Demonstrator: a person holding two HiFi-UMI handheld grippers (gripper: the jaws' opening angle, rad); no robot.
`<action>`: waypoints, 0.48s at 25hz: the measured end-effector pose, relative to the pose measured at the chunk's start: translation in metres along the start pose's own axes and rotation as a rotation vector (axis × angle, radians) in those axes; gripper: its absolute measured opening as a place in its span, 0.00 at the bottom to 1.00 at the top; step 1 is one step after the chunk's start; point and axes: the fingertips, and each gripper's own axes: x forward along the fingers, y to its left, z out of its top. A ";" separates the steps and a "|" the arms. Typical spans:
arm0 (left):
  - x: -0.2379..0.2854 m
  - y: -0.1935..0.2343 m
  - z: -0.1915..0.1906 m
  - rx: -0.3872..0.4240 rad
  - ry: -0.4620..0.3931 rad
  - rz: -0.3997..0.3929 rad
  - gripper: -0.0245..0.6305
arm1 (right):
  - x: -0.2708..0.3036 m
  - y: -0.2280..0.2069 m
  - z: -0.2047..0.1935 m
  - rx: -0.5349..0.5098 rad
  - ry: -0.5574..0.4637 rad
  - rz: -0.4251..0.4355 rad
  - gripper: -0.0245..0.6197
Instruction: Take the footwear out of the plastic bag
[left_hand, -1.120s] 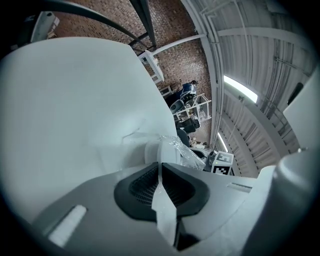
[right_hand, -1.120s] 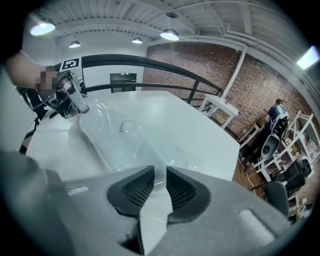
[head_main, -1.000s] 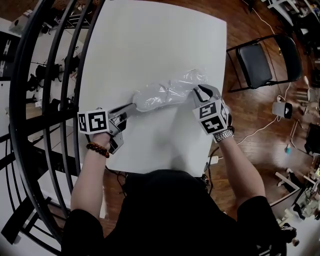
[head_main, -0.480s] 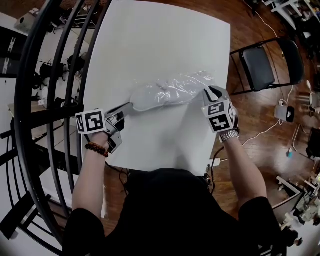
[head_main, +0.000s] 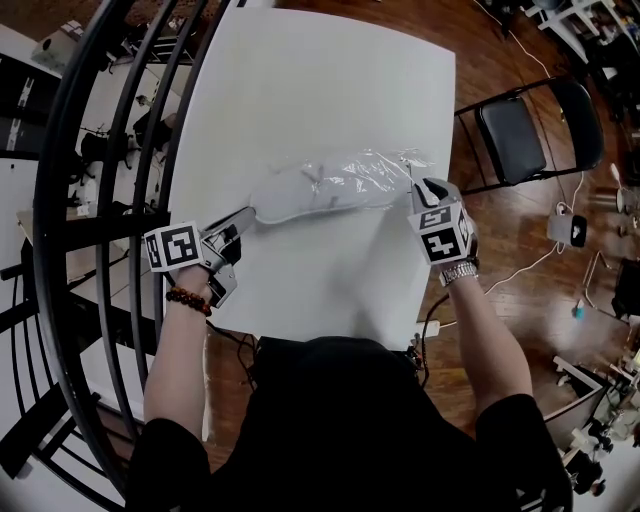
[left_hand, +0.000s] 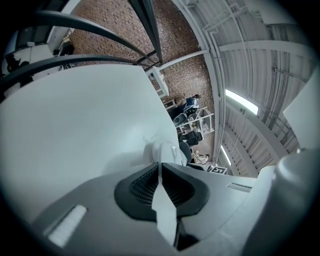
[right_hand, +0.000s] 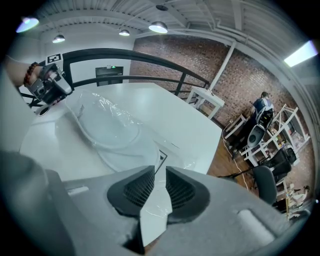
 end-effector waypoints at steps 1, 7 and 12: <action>-0.003 0.001 0.001 -0.003 -0.008 0.000 0.10 | 0.000 0.000 -0.001 0.002 0.003 -0.002 0.13; -0.036 0.014 0.007 0.013 -0.066 0.033 0.10 | -0.005 0.004 -0.010 0.012 0.017 -0.024 0.03; -0.046 0.015 0.003 -0.050 -0.116 0.018 0.10 | -0.017 -0.003 -0.012 0.020 -0.014 -0.020 0.03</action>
